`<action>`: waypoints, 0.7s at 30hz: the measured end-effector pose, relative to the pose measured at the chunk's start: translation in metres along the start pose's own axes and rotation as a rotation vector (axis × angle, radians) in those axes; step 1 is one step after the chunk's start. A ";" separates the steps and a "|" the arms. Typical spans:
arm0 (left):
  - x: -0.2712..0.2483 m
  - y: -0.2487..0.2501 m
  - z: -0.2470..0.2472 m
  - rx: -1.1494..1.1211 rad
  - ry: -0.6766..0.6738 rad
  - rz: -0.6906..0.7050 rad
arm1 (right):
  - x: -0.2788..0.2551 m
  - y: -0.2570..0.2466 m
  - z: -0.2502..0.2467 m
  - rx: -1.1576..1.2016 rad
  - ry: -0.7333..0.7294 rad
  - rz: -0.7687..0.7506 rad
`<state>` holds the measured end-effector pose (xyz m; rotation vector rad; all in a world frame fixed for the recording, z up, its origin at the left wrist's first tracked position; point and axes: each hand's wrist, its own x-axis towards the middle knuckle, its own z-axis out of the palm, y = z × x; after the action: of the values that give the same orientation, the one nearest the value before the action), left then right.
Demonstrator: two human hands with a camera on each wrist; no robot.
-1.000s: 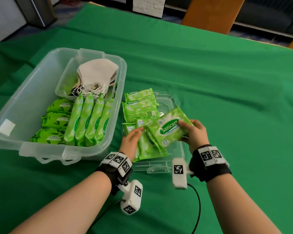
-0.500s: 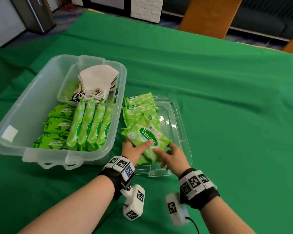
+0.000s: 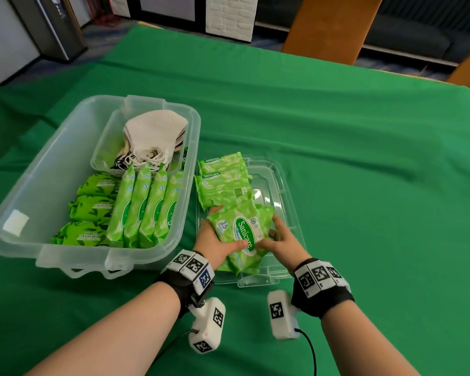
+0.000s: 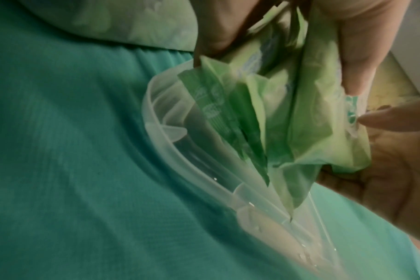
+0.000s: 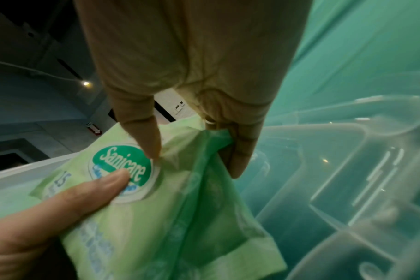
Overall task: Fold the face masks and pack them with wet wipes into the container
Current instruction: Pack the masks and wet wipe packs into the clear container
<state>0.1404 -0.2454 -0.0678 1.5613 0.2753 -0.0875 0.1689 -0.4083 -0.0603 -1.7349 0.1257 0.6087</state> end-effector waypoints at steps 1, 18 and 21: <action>0.000 -0.002 -0.001 0.007 -0.051 0.030 | -0.001 0.002 0.000 0.005 0.003 0.011; 0.012 -0.016 0.012 0.098 -0.129 0.087 | -0.002 0.019 -0.003 0.183 -0.016 -0.356; 0.010 -0.023 0.012 0.107 -0.136 0.123 | 0.003 0.023 0.001 0.099 -0.032 -0.296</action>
<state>0.1461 -0.2568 -0.0922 1.6666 0.0680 -0.1139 0.1621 -0.4129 -0.0823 -1.6077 -0.1208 0.4050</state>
